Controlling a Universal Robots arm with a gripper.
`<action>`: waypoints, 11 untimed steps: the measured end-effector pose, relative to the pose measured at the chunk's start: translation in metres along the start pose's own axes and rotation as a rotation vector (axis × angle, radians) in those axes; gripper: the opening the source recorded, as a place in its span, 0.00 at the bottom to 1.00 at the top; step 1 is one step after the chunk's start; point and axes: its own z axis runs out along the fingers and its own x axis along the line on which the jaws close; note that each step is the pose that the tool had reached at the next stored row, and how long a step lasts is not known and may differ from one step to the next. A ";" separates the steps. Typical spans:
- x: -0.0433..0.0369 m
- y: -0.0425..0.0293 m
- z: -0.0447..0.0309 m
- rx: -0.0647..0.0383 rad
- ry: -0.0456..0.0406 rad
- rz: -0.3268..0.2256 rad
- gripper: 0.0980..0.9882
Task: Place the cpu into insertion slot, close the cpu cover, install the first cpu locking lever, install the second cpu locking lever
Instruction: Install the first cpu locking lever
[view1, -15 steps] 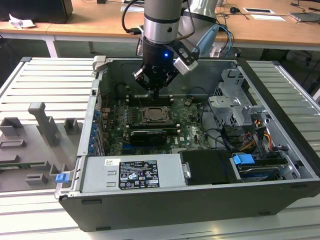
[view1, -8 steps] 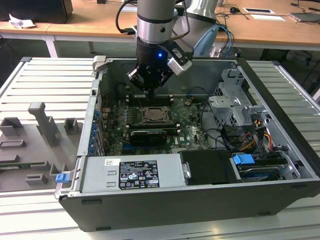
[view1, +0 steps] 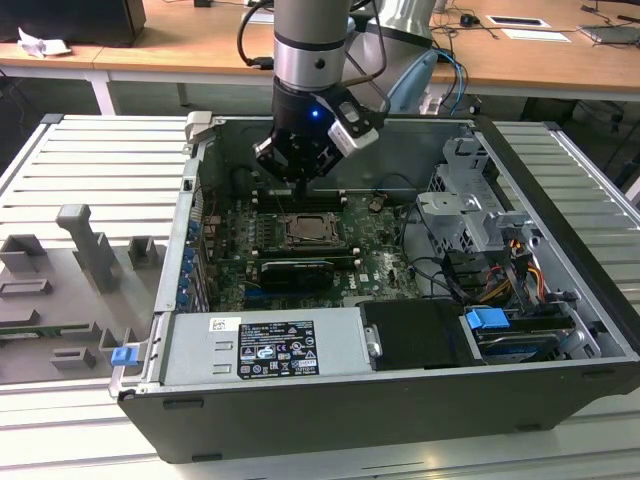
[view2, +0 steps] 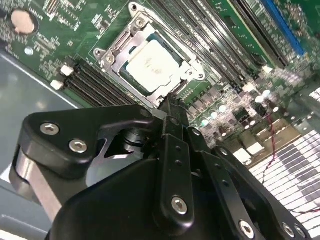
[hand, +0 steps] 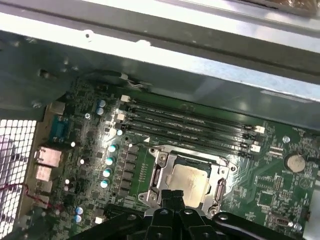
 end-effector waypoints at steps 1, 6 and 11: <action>0.0000 0.0000 0.0005 0.000 -0.0004 0.032 0.01; 0.0181 0.0038 0.0024 -0.001 -0.0007 0.053 0.01; 0.0467 0.0112 0.0043 -0.002 -0.0009 0.053 0.01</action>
